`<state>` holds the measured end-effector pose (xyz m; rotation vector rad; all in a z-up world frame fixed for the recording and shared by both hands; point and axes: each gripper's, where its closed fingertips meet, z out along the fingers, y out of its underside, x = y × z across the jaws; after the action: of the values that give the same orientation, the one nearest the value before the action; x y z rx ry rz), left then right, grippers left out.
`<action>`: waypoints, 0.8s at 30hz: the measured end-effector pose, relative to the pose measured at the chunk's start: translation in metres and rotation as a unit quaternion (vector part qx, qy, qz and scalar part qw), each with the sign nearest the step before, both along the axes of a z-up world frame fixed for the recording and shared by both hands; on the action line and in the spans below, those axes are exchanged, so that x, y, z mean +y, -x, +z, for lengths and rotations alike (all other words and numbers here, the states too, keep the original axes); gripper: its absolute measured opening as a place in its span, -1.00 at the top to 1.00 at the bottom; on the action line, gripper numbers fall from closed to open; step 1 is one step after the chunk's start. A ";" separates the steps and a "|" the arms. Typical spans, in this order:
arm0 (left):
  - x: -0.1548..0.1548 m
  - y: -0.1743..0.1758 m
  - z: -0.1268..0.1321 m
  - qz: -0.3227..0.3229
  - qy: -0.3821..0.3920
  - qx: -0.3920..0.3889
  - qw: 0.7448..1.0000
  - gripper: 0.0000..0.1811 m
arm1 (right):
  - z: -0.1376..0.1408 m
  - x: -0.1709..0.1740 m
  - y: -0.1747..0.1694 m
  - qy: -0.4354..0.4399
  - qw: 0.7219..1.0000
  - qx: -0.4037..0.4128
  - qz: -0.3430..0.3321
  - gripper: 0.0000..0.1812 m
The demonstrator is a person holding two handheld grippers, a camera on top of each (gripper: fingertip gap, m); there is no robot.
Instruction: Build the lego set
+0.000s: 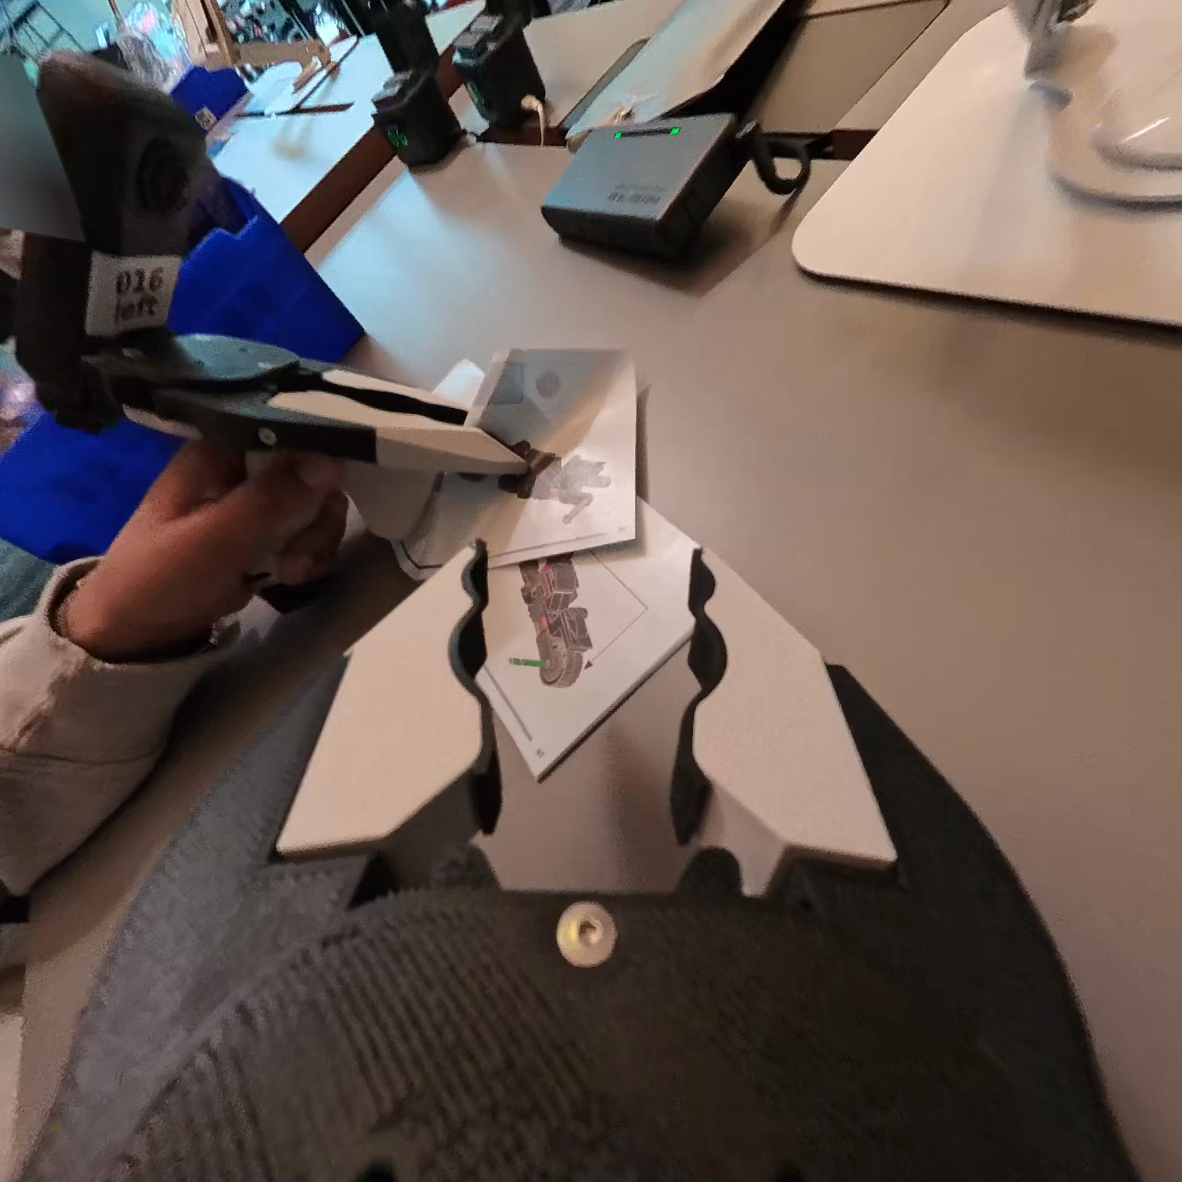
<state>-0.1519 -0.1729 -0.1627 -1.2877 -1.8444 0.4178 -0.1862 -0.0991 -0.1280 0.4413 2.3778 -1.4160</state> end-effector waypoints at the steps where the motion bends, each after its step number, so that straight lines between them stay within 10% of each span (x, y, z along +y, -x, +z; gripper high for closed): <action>1: 0.001 0.000 0.002 -0.001 -0.021 0.007 1.000 0.95 | -0.004 -0.002 -0.003 -0.005 1.000 0.005 0.005 0.31; 9: 0.009 0.003 0.023 -0.011 -0.144 0.069 0.987 0.96 | -0.013 -0.012 -0.022 -0.009 0.999 -0.008 0.031 0.36; 16: 0.019 0.004 0.022 -0.030 -0.140 0.064 0.988 0.93 | 0.003 -0.018 -0.036 0.045 0.995 -0.069 0.055 0.88; 24: 0.028 0.000 0.072 -0.087 -0.102 0.166 0.977 0.41 | 0.029 -0.018 -0.039 0.100 0.990 -0.078 0.057 1.00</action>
<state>-0.1518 -0.1454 -0.0909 -1.1501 -1.4423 0.3173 -0.1471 -0.1169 -0.0988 0.3439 2.0788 -1.4924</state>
